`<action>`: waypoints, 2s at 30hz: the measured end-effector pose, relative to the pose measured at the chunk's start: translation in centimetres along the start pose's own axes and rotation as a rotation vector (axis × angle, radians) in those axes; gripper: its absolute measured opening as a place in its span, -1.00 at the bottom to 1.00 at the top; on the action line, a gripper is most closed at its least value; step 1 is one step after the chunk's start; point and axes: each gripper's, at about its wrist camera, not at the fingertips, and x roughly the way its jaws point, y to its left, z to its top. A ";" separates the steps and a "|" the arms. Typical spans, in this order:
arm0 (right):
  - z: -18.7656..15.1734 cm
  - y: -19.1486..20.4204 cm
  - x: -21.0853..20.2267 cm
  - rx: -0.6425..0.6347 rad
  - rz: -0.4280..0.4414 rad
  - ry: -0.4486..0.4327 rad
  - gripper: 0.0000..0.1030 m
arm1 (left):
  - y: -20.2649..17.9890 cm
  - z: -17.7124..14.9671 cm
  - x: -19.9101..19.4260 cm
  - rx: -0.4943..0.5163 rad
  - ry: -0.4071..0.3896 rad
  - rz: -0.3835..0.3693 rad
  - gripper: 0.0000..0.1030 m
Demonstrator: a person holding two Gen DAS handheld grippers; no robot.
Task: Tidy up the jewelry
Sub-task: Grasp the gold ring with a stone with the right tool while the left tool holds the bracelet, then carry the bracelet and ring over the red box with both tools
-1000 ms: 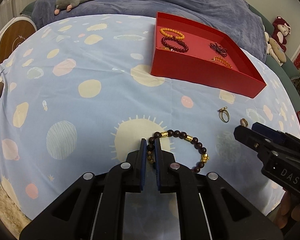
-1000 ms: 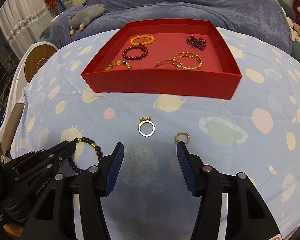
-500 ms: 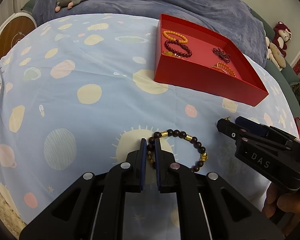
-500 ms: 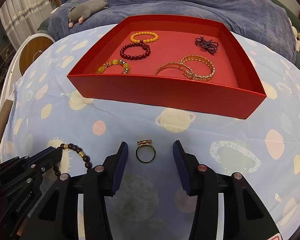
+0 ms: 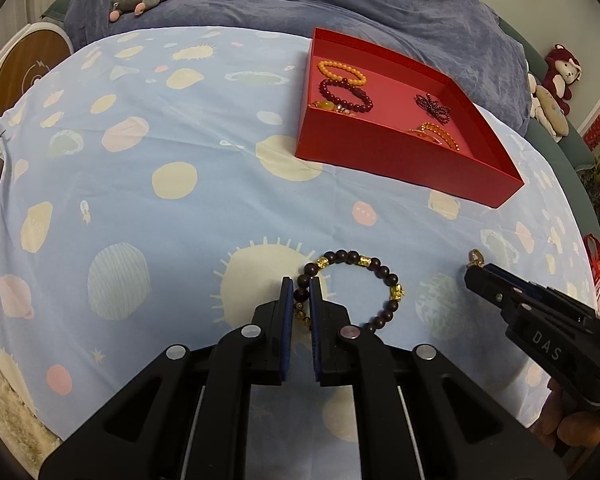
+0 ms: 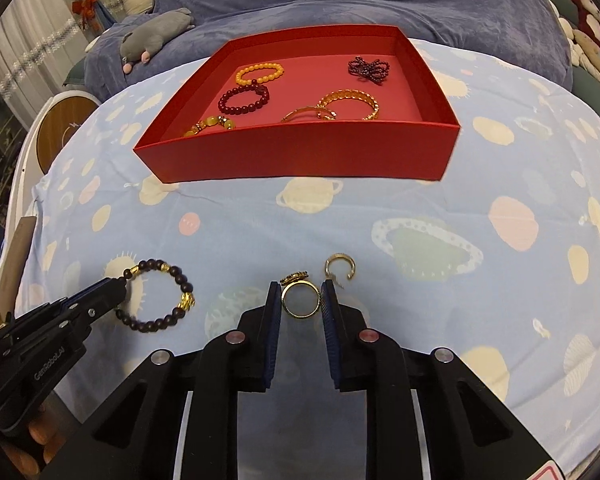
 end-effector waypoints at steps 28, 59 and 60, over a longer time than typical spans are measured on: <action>-4.7 -2.0 -8.4 0.041 0.029 -0.082 -0.62 | -5.9 -1.0 -6.2 0.099 -0.069 -0.108 -0.85; 12.8 -3.6 -3.8 0.010 0.030 -0.187 -0.62 | -12.5 17.1 -2.1 0.156 -0.177 -0.233 -0.85; 13.5 -3.7 -3.1 0.008 0.029 -0.187 -0.62 | -12.5 17.6 -1.2 0.154 -0.170 -0.231 -0.85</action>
